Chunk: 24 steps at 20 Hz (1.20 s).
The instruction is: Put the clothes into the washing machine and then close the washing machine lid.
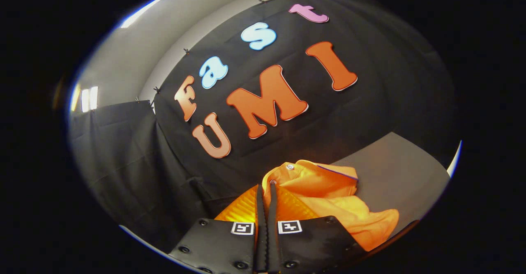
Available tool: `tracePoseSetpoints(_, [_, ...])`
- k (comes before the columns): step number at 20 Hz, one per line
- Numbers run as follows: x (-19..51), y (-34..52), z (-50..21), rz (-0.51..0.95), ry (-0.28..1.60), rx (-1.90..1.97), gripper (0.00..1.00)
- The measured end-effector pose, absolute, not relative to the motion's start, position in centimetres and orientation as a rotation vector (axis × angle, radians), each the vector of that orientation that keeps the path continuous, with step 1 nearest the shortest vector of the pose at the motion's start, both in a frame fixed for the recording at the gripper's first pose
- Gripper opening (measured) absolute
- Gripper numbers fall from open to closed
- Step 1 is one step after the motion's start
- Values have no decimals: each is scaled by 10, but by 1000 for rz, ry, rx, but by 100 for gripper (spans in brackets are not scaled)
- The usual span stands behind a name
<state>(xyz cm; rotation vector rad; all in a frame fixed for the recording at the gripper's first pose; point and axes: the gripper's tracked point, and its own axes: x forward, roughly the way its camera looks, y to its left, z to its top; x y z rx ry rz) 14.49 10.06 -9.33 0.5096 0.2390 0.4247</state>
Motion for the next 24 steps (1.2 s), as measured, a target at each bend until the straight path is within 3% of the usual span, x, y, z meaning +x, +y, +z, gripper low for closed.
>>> tracePoseSetpoints(9, [120, 198, -1, 509, 123, 386, 7])
tracePoseSetpoints(24, [109, 429, -12, 682, 194, 391, 8])
